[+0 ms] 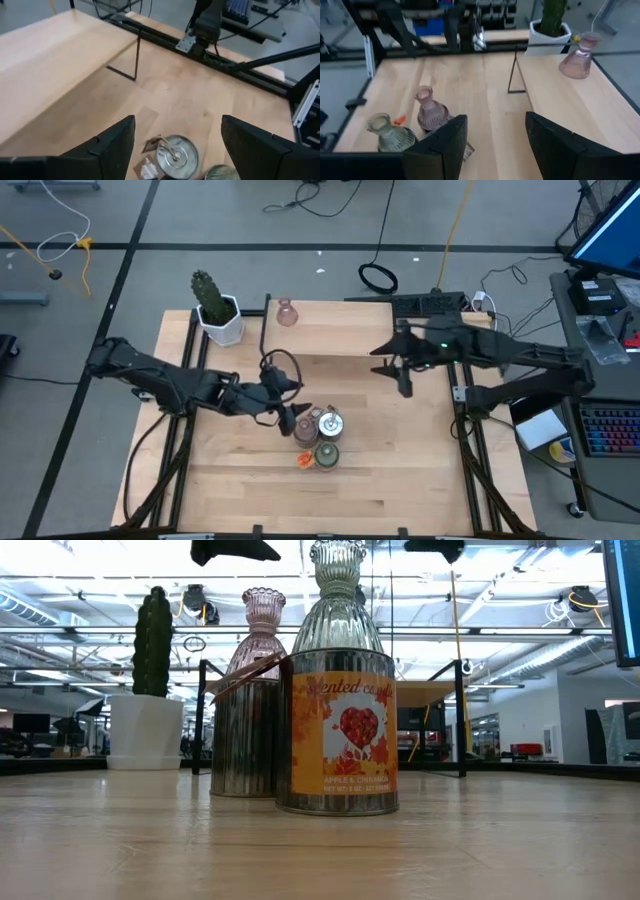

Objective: Pick & Place candle stick holders
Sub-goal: Put the pink glass candle holder on the shelf

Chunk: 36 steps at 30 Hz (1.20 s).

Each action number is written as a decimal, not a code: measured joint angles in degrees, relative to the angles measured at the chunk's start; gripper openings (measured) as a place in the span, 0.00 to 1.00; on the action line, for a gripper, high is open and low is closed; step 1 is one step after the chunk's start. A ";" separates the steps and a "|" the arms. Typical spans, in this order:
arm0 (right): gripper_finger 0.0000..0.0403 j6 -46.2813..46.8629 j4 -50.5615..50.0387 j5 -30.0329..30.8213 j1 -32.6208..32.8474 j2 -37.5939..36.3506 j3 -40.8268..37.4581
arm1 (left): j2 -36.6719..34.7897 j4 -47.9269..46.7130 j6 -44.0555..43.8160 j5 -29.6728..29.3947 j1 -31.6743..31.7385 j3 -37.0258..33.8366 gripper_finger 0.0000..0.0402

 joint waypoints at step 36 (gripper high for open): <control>0.48 11.74 20.71 -0.06 -0.05 -23.48 -28.62 | 5.42 -14.63 -15.52 20.42 5.95 0.00 0.73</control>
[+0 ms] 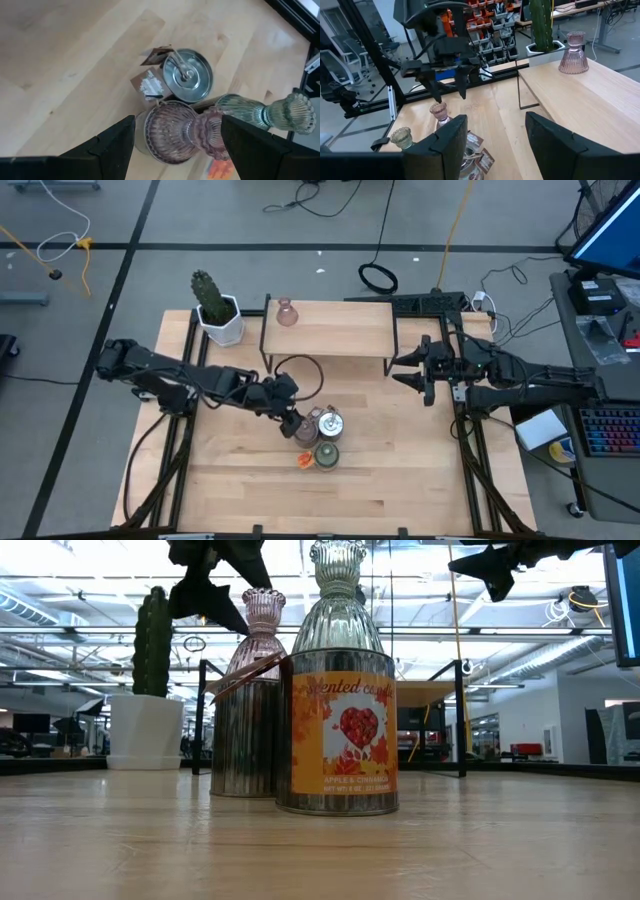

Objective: Pick & Place candle stick holders
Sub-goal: Put the pink glass candle holder on the shelf

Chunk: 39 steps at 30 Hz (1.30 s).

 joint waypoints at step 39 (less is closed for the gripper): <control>0.48 -3.63 -0.57 0.24 -0.02 0.02 0.02 | 9.86 -14.37 -0.63 4.49 1.36 10.04 0.73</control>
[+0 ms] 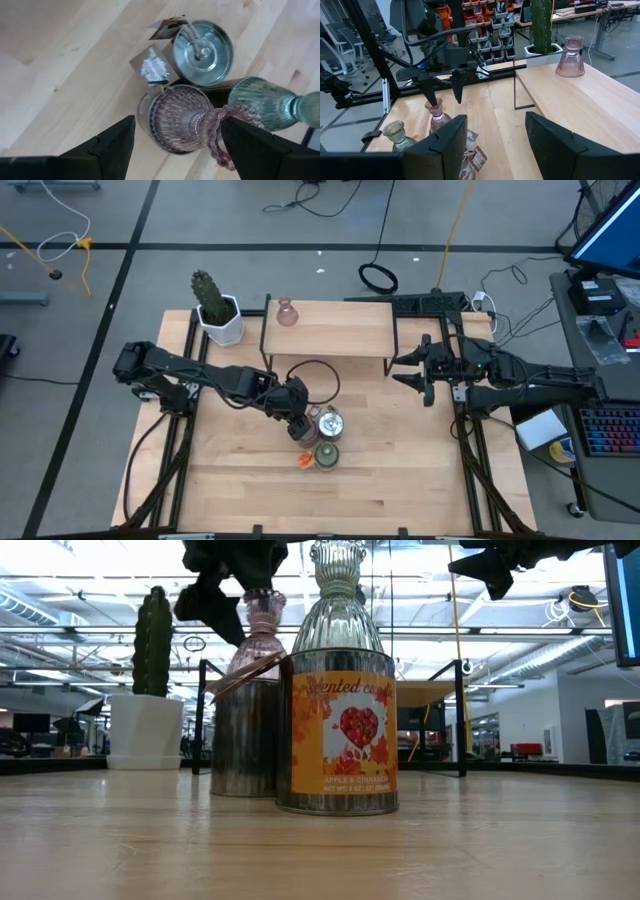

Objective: Pick & Place candle stick holders
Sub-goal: Put the pink glass candle holder on the shelf

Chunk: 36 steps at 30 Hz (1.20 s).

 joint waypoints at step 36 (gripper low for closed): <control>0.48 0.88 -0.13 -0.02 0.00 0.00 0.04 | 0.76 -0.02 1.89 3.62 1.07 3.16 0.07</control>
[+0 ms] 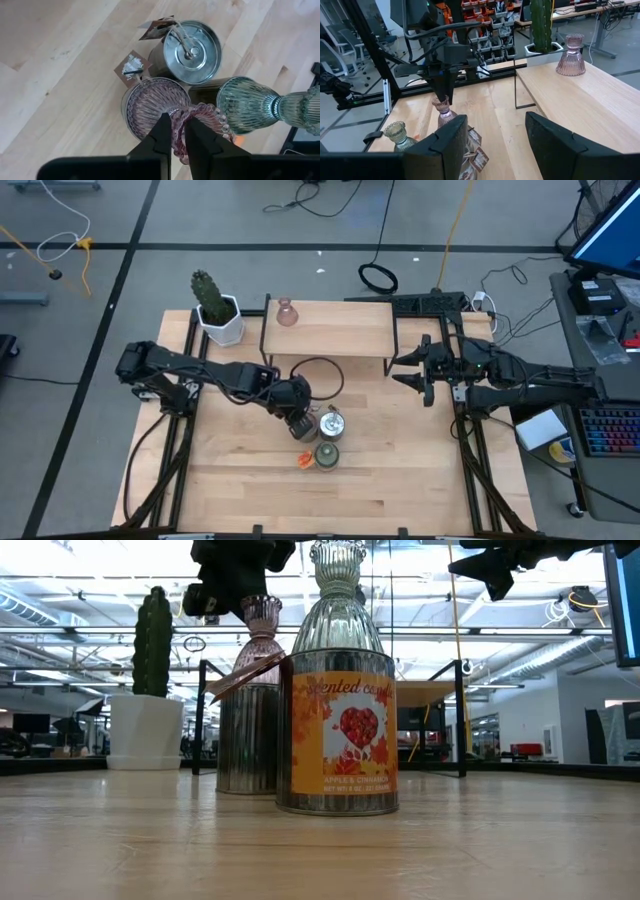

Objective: Pick & Place candle stick holders
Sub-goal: Put the pink glass candle holder on the shelf

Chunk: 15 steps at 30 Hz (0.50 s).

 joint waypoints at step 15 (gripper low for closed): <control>0.48 1.06 0.28 0.00 0.00 -0.02 0.00 | -0.07 -10.42 0.94 1.90 0.34 10.69 0.07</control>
